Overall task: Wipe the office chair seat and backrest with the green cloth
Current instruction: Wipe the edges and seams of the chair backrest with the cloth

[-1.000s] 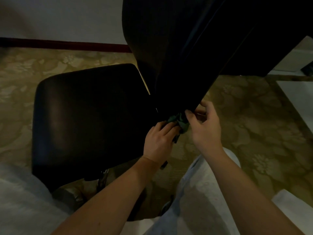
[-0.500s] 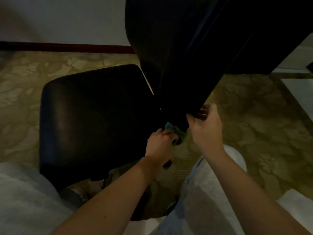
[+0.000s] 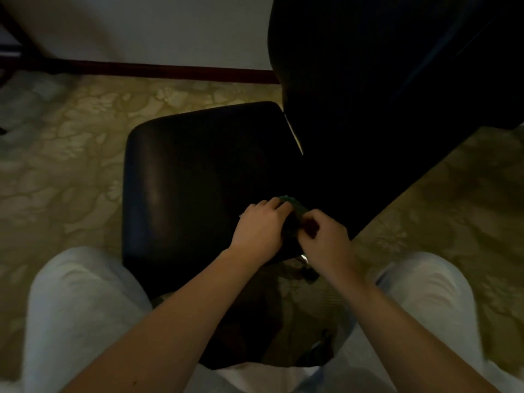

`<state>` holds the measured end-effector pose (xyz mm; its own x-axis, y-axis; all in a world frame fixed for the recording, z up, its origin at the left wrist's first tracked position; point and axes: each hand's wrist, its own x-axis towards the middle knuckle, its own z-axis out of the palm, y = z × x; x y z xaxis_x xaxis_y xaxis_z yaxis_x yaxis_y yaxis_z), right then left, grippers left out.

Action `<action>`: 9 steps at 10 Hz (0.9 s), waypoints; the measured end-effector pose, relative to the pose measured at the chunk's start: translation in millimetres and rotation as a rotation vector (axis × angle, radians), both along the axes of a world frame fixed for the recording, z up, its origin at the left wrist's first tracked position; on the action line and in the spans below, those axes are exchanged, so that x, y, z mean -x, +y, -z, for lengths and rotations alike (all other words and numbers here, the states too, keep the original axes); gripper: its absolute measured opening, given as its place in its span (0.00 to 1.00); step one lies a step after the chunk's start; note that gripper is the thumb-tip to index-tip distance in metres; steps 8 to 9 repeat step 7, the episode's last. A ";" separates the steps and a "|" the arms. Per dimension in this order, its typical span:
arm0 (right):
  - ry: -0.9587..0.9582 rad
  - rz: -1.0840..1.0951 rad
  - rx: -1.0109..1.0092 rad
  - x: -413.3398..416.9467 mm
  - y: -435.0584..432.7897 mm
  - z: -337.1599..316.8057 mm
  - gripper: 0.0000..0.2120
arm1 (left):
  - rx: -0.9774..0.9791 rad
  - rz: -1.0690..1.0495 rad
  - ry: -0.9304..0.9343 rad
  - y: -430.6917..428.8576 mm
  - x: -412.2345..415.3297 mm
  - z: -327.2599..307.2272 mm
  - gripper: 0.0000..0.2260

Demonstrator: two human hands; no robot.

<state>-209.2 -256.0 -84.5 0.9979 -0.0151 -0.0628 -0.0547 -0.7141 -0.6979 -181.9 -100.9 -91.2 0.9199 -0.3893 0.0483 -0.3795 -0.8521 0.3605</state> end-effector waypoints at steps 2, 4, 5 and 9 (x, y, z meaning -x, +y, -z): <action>-0.033 -0.140 0.167 -46.2 51.4 12.0 0.13 | 0.018 -0.046 0.026 37.6 -25.8 -10.8 0.27; 0.006 -0.243 0.290 -99.8 83.5 30.2 0.19 | -0.093 -0.016 0.120 68.2 -81.1 -2.1 0.30; 0.153 -0.317 0.335 -124.3 89.8 25.7 0.19 | -0.216 -0.007 0.222 75.6 -105.2 0.5 0.31; 0.378 -0.431 0.418 -162.9 89.1 -27.8 0.09 | -0.346 0.081 0.540 90.7 -144.3 -47.4 0.37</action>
